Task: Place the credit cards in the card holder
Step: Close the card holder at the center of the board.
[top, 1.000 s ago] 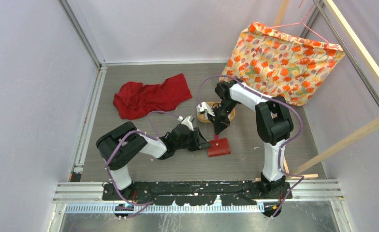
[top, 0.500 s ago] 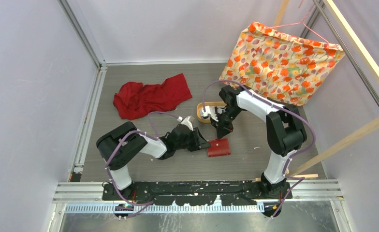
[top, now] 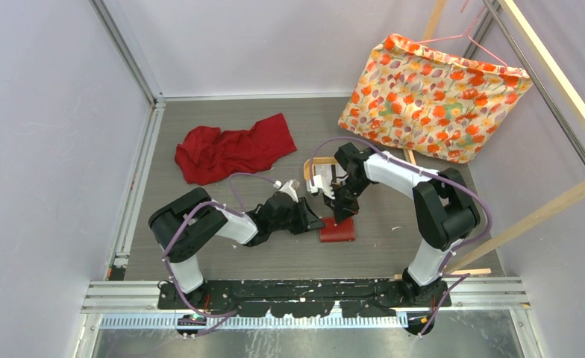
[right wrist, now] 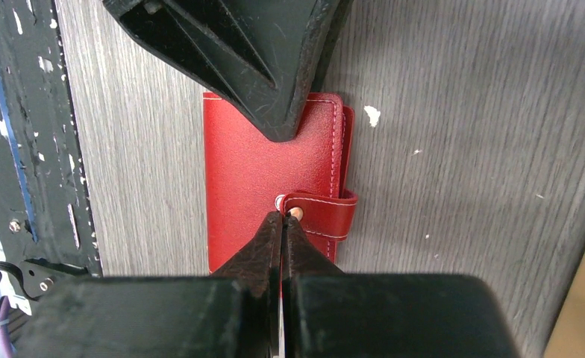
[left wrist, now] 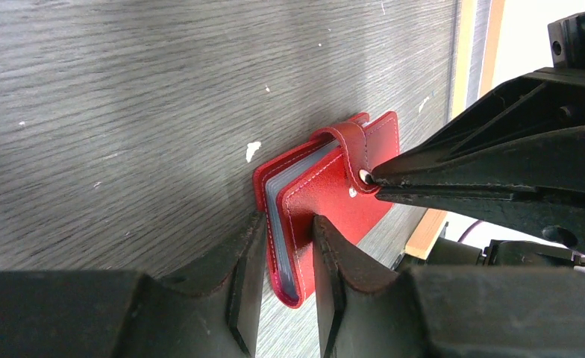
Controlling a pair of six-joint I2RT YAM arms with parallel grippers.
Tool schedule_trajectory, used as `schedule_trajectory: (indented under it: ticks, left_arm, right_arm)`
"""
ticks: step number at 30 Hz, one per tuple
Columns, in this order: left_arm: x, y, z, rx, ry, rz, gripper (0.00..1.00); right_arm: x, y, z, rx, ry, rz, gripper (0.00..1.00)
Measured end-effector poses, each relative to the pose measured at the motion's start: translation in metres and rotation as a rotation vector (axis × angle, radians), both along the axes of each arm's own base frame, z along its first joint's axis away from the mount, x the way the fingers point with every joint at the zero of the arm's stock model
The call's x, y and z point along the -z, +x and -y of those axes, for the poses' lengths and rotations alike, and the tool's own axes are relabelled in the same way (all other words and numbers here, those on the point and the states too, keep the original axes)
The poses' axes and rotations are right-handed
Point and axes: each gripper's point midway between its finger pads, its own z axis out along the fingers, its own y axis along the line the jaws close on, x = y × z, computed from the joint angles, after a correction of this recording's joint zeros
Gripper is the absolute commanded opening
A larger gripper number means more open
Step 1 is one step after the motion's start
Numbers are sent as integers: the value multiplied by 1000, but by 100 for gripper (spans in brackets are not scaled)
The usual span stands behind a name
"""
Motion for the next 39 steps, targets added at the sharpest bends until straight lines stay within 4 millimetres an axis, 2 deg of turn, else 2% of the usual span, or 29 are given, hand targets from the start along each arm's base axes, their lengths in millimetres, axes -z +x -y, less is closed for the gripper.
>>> schedule_trajectory:
  ticks: [39]
  left_arm:
    - [0, -2, 1, 5, 0, -1, 30]
  right_arm:
    - [2, -12, -1, -49, -40, 33, 1]
